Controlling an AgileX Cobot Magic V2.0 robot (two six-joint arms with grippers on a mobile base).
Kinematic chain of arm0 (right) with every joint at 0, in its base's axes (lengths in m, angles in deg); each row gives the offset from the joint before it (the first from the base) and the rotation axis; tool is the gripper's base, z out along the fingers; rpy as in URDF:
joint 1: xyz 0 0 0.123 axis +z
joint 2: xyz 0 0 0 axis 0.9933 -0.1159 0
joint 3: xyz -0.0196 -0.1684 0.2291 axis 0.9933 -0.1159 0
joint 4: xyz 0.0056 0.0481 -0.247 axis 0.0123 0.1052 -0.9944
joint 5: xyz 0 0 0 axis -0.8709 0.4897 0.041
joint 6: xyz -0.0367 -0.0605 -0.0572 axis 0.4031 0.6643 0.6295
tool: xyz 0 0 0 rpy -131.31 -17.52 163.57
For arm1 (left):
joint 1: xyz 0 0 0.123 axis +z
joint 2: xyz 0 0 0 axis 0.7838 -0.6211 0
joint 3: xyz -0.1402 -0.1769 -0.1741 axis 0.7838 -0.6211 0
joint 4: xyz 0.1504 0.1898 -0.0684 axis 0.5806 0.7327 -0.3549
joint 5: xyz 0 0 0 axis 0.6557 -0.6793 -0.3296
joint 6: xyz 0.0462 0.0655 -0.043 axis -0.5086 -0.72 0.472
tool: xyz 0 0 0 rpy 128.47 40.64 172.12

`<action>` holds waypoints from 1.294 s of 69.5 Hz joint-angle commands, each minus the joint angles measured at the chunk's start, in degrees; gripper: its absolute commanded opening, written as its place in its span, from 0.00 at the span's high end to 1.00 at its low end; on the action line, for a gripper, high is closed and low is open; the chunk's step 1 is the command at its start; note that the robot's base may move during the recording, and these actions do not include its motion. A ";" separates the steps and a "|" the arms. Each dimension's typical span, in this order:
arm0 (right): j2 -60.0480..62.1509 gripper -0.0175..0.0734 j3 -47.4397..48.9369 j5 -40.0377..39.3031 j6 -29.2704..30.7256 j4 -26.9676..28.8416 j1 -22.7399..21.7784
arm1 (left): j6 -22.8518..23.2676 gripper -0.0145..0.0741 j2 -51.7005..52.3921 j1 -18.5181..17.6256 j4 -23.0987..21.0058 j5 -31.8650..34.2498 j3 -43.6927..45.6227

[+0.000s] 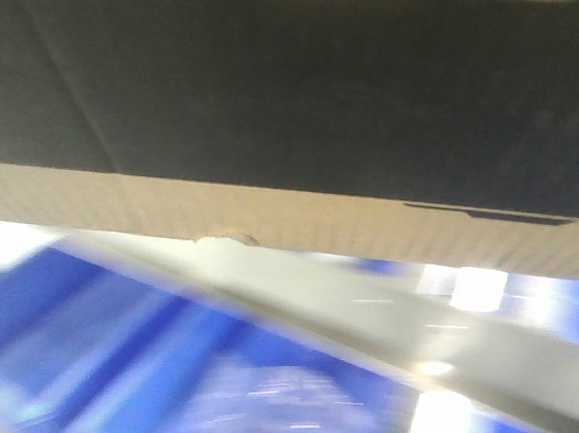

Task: Grab box from left shelf to table start
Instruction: 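Hold the box with both grippers while the base drives to the table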

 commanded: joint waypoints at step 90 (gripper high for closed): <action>-0.95 0.74 1.67 -6.79 1.28 0.84 -0.17 | 1.11 0.94 0.08 -0.22 -0.93 -2.59 2.03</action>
